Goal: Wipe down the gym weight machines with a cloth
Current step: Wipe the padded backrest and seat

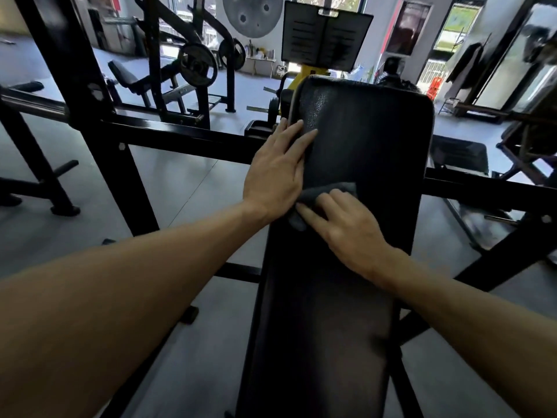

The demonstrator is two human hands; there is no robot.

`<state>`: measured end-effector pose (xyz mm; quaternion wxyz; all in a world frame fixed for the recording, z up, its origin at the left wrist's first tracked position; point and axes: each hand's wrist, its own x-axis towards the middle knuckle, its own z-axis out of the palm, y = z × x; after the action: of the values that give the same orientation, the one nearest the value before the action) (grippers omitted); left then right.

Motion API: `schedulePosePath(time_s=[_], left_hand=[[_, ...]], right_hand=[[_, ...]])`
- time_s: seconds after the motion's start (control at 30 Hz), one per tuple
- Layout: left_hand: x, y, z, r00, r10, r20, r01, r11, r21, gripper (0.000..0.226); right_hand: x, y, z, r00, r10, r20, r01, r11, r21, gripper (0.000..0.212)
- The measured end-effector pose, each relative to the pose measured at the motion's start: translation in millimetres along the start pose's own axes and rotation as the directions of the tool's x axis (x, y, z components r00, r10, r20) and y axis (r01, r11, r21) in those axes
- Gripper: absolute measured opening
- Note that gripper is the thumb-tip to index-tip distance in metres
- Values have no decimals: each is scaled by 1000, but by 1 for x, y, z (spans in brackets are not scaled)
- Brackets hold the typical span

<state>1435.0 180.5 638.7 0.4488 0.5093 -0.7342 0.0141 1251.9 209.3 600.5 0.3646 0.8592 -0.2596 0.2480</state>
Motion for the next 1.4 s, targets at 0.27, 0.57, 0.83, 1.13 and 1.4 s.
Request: schedulePosePath(time_s=[0.27, 0.57, 0.83, 1.13, 1.4], left_hand=[[11, -3, 29, 986, 143, 86, -149, 986, 71, 52], [-31, 5, 53, 989, 130, 64, -145, 899, 413, 64], [-35, 13, 54, 994, 66, 89, -101, 867, 489, 66], [-129, 25, 73, 951, 204, 233, -301, 790, 535, 72], [-129, 27, 74, 957, 192, 216, -282, 782, 555, 72]], right_hand=[[8, 55, -13, 899, 438, -16, -438, 898, -38, 48], [-91, -37, -20, 986, 157, 52, -163, 978, 128, 30], [-22, 67, -17, 809, 587, -34, -587, 809, 24, 54], [-135, -39, -32, 902, 431, 38, -433, 898, 82, 42], [-50, 68, -21, 774, 630, -61, -632, 775, -17, 44]])
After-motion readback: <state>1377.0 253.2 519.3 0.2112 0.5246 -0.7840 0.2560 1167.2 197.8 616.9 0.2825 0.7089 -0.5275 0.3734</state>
